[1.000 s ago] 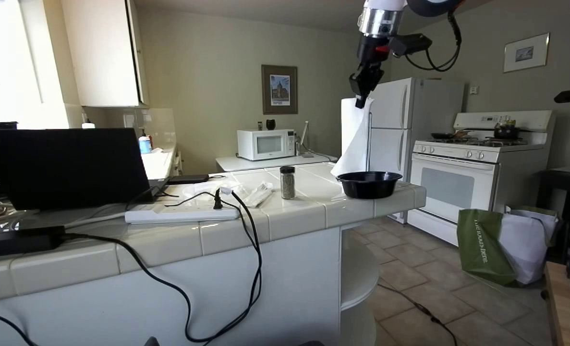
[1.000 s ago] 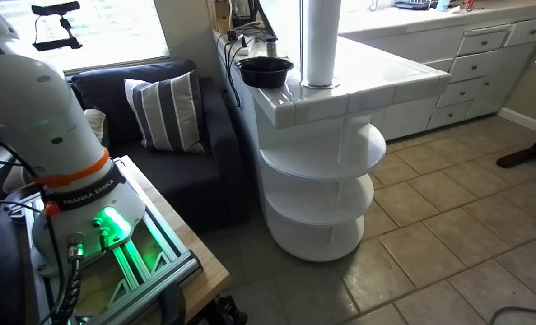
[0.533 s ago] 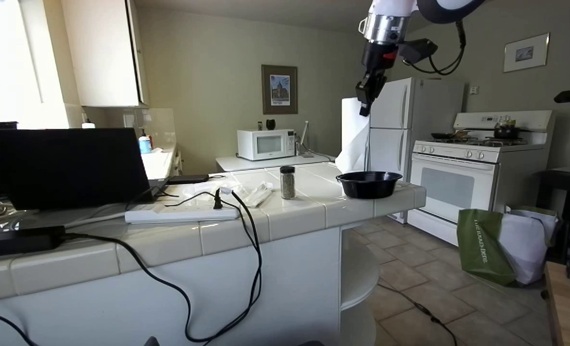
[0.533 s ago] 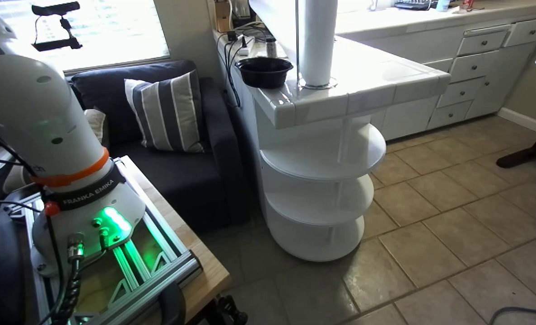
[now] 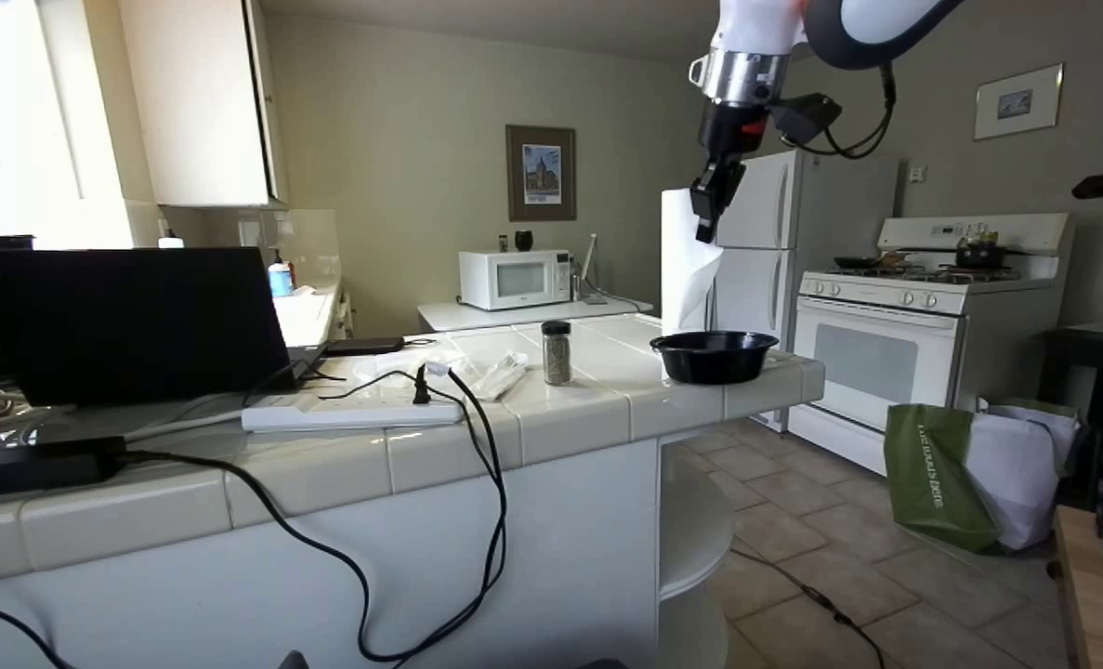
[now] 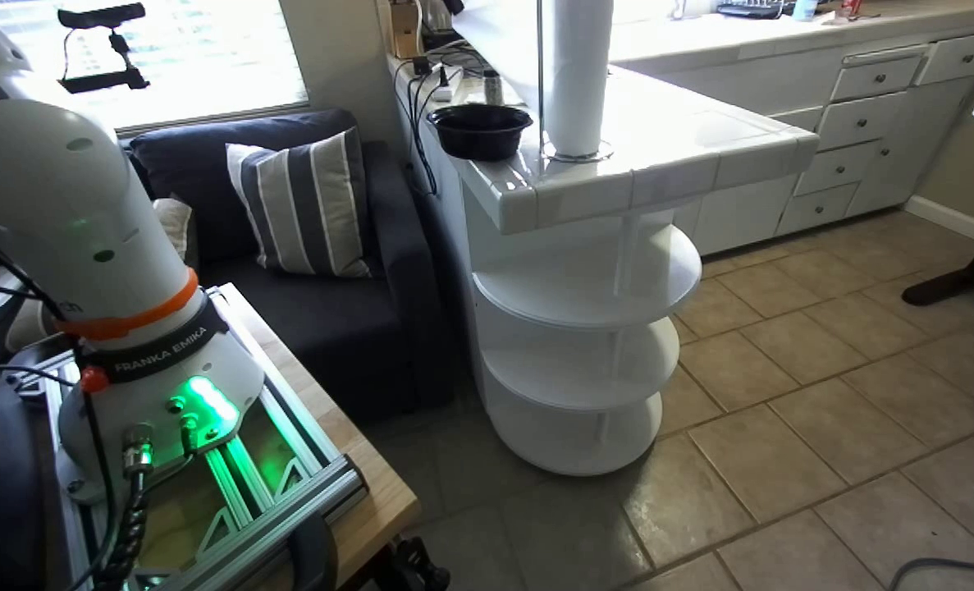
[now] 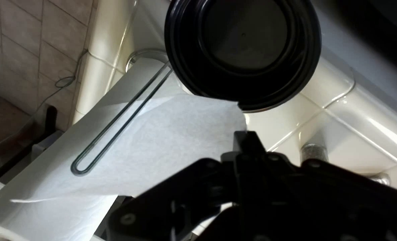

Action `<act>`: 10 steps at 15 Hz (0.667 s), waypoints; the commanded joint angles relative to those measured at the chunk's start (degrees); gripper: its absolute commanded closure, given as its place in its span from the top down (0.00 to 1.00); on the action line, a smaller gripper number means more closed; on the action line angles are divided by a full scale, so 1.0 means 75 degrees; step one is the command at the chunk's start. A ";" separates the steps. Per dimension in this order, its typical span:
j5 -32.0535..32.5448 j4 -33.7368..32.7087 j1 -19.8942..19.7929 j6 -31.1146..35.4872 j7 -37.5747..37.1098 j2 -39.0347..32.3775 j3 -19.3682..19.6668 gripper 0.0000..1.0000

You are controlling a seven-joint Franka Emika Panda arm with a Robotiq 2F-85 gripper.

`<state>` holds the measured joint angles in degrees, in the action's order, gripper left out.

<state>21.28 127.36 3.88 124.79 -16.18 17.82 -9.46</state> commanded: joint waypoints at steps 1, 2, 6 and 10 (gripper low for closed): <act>-0.0040 0.0146 0.0026 0.0198 0.0230 -0.0284 -0.0073 0.00; -0.0019 0.0128 0.0045 0.0191 0.0237 -0.0401 -0.0113 0.00; 0.0124 0.0045 0.0100 0.0142 0.0231 -0.0838 -0.0249 0.00; 0.0192 -0.0076 0.0197 0.0076 0.0260 -0.1264 -0.0307 0.00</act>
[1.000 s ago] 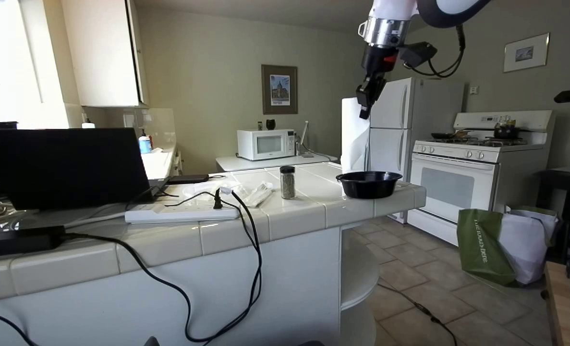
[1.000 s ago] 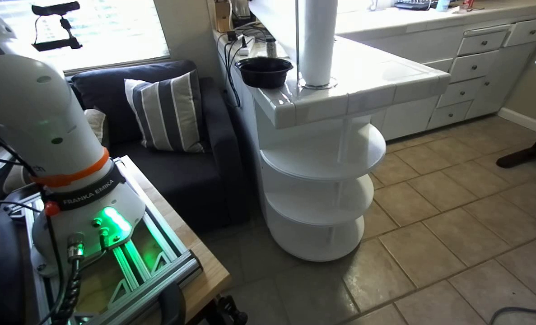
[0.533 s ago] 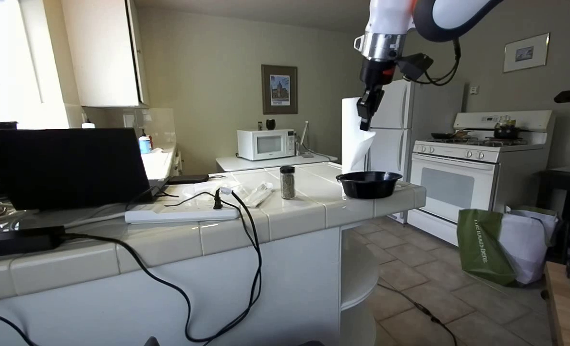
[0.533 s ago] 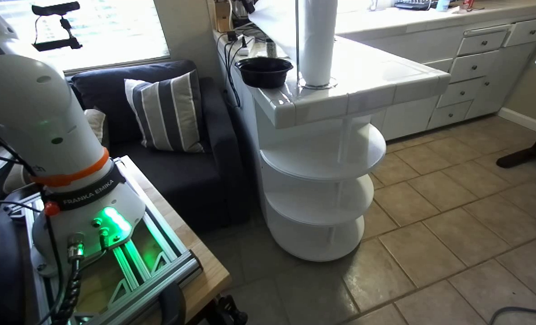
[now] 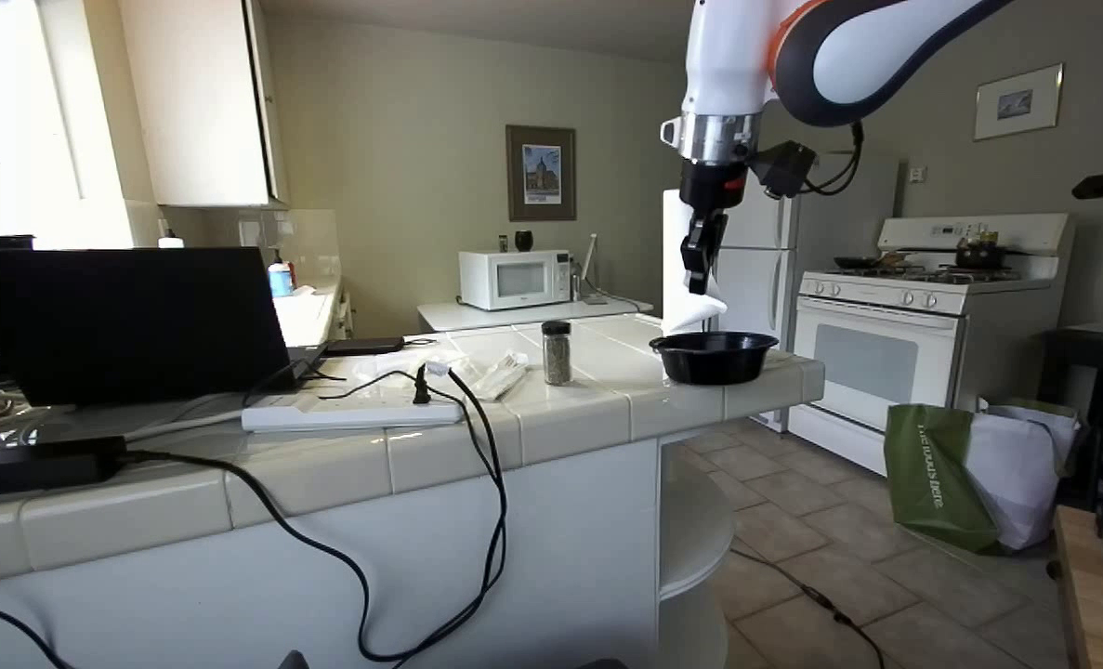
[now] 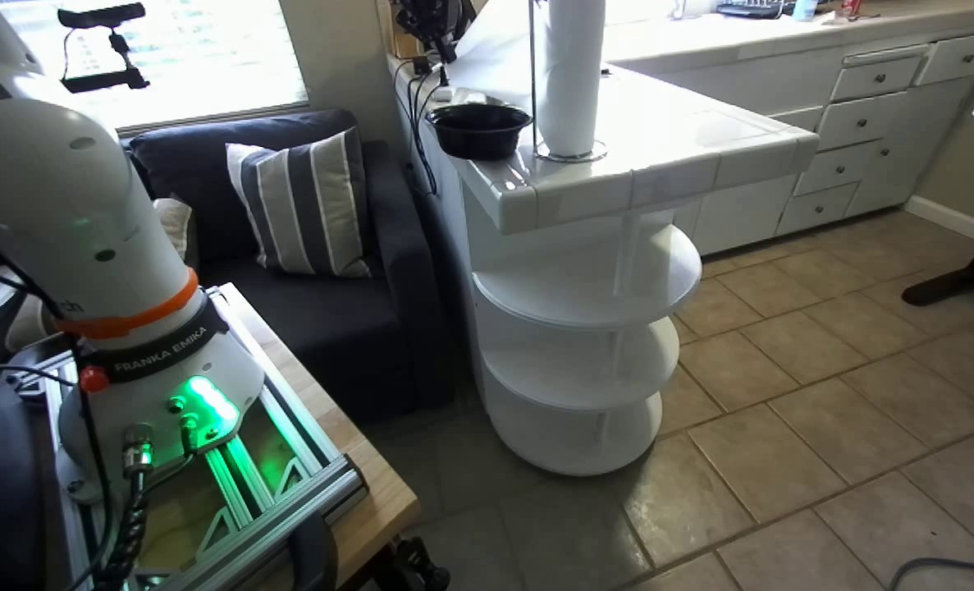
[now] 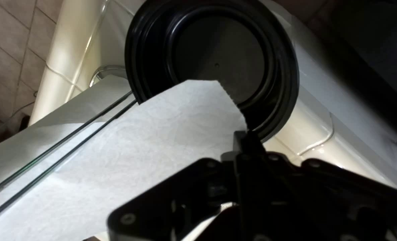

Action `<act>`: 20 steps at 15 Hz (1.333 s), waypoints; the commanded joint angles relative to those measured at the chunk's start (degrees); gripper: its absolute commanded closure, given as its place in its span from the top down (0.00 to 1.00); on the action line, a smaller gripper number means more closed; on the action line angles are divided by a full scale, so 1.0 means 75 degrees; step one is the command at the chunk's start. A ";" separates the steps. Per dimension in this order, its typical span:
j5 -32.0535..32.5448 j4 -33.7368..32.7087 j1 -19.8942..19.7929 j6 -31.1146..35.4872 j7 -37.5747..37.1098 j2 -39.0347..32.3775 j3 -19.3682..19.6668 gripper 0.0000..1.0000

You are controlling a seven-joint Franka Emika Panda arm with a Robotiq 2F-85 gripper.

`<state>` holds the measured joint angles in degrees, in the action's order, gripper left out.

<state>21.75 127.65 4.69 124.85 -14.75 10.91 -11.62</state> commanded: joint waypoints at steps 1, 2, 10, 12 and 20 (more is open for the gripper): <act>0.0152 -0.0148 0.0112 0.0053 0.0067 -0.0428 -0.0019 0.00; 0.0172 -0.0183 0.0135 0.0046 0.0061 -0.0522 -0.0015 0.00; 0.0365 -0.0394 0.0205 0.0006 0.0187 -0.0990 0.0067 0.00; 0.0479 -0.0427 0.0191 -0.0055 0.0148 -0.1031 0.0099 0.00; -0.0315 -0.0831 0.0003 -0.2010 0.0254 -0.0227 0.0532 0.00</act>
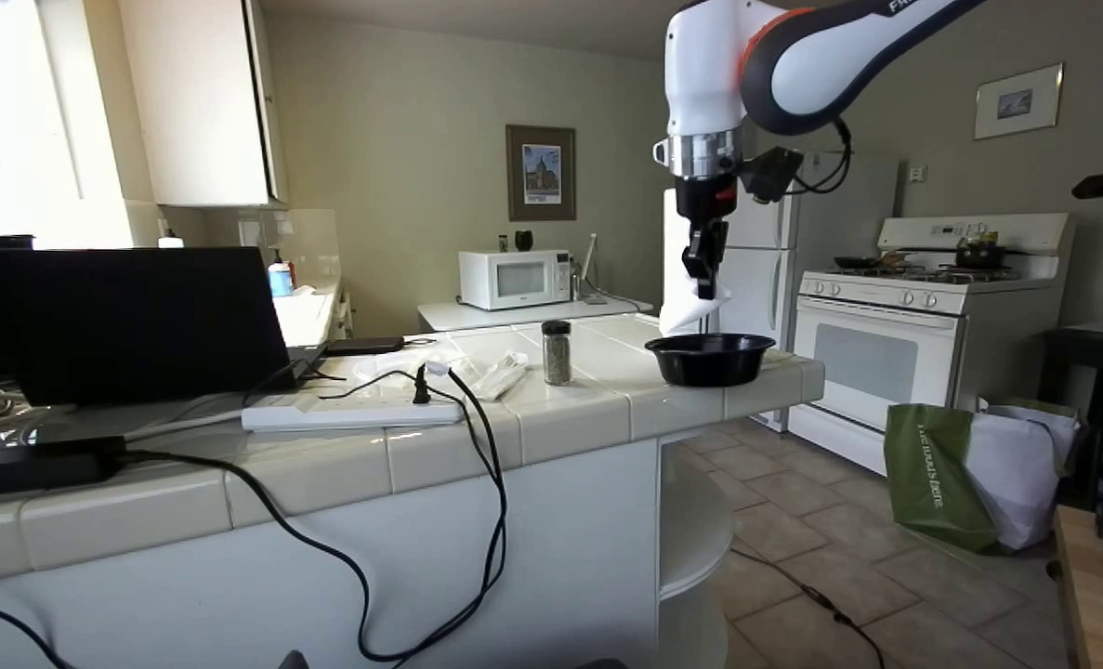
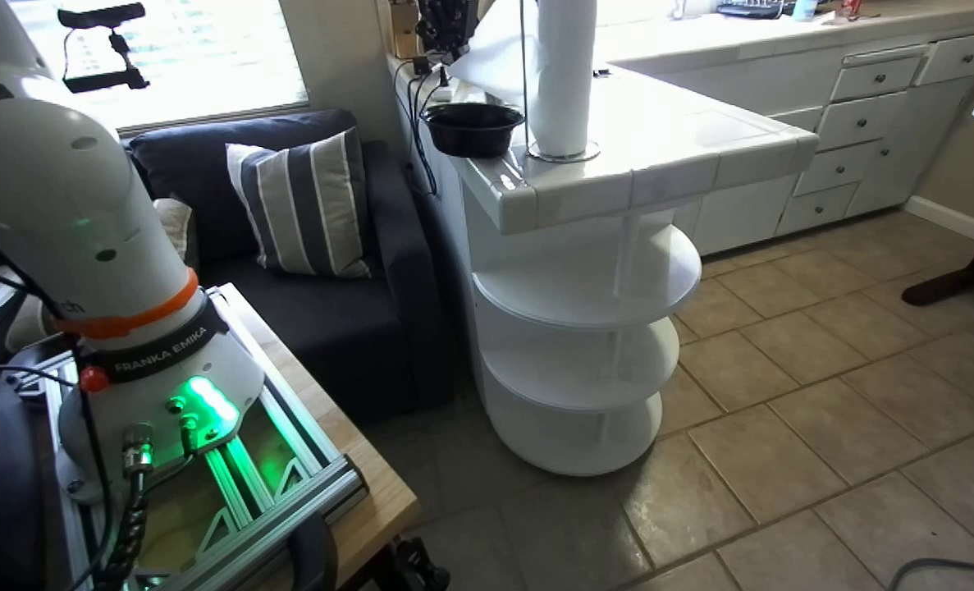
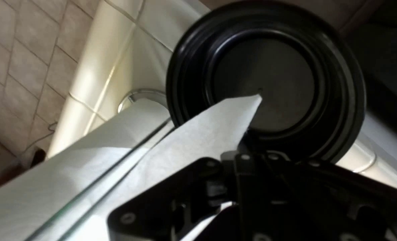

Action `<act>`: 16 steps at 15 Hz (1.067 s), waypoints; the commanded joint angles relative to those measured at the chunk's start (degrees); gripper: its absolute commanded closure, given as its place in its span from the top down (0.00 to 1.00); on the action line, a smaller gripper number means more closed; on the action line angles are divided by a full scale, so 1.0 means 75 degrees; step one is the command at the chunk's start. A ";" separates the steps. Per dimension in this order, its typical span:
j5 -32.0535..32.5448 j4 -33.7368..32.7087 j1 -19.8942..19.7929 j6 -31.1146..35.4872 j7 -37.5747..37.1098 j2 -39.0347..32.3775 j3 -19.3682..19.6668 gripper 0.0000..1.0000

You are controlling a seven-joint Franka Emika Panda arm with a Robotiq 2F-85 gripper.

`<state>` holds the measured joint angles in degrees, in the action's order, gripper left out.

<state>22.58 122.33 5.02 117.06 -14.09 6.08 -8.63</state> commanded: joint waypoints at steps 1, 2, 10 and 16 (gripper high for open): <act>-0.0575 -0.0173 -0.0061 -0.1470 0.0261 0.0573 0.0190 0.00; -0.0669 -0.0220 -0.0091 -0.1945 0.0304 0.0710 0.0236 0.00; -0.1138 -0.0534 -0.0565 -0.3649 0.0454 0.1446 0.0851 0.00; -0.1195 -0.0576 -0.1015 -0.2987 0.0222 0.1217 0.1296 0.00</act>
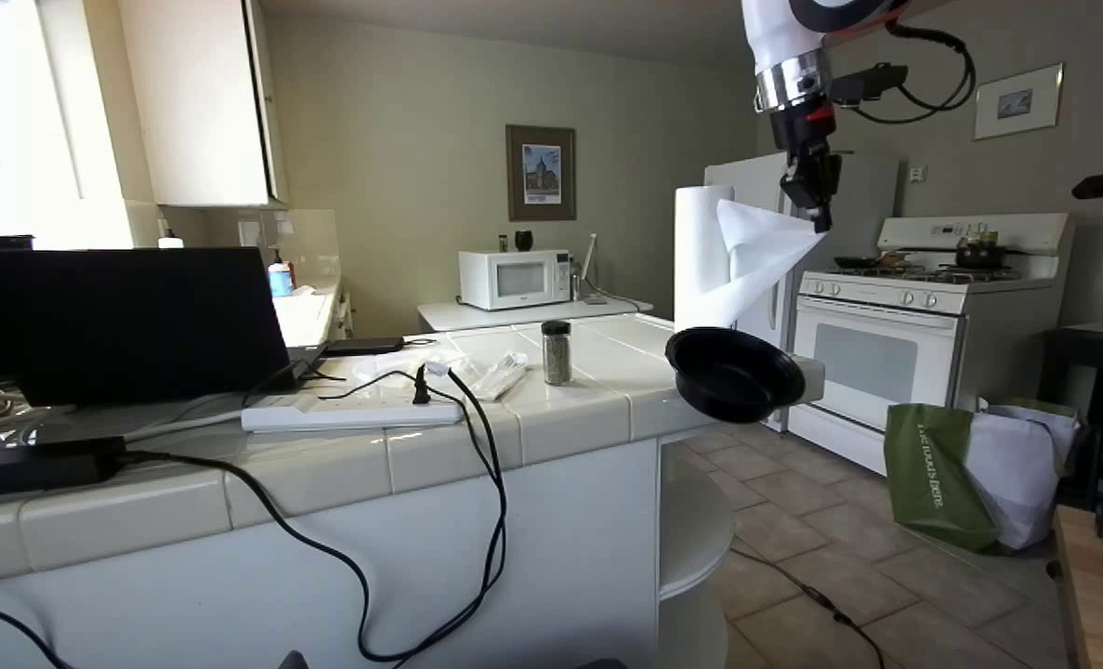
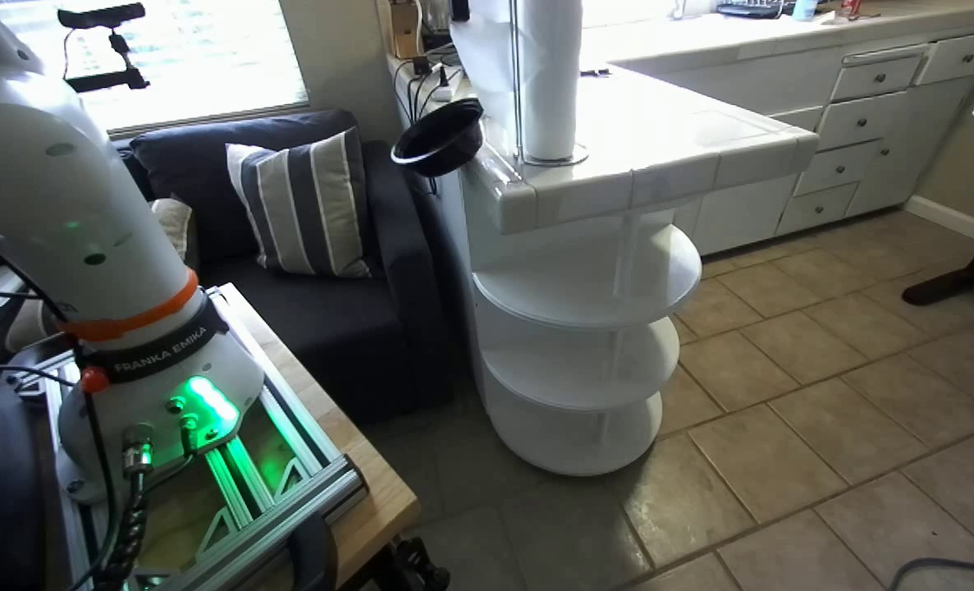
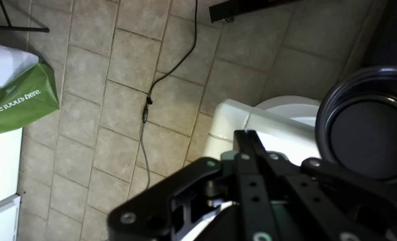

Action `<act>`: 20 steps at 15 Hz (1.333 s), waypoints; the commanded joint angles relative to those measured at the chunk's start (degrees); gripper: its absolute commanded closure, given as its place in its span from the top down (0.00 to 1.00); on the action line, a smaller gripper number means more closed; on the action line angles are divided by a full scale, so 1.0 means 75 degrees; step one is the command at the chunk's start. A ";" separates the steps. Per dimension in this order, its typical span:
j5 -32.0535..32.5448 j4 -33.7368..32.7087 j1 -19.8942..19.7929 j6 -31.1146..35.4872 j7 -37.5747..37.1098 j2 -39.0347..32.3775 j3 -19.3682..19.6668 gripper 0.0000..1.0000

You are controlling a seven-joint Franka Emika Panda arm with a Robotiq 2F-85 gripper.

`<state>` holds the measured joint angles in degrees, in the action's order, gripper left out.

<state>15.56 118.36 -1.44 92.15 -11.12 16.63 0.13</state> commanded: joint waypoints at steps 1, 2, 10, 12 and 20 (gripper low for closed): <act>-0.0261 -0.0068 -0.0193 0.0446 -0.0215 -0.0267 0.0157 0.00; -0.0303 -0.0056 -0.0219 0.0591 -0.0226 -0.0304 0.0179 0.00; 0.0130 0.0064 -0.0478 0.3083 -0.1762 -0.0704 0.0091 0.00; 0.0389 0.0059 -0.0571 0.3279 -0.2224 -0.0895 0.0083 0.00; 0.0724 0.0002 -0.0689 0.3287 -0.3208 -0.1806 0.0296 0.00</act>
<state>20.42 118.60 -6.46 115.86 -32.68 5.68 1.91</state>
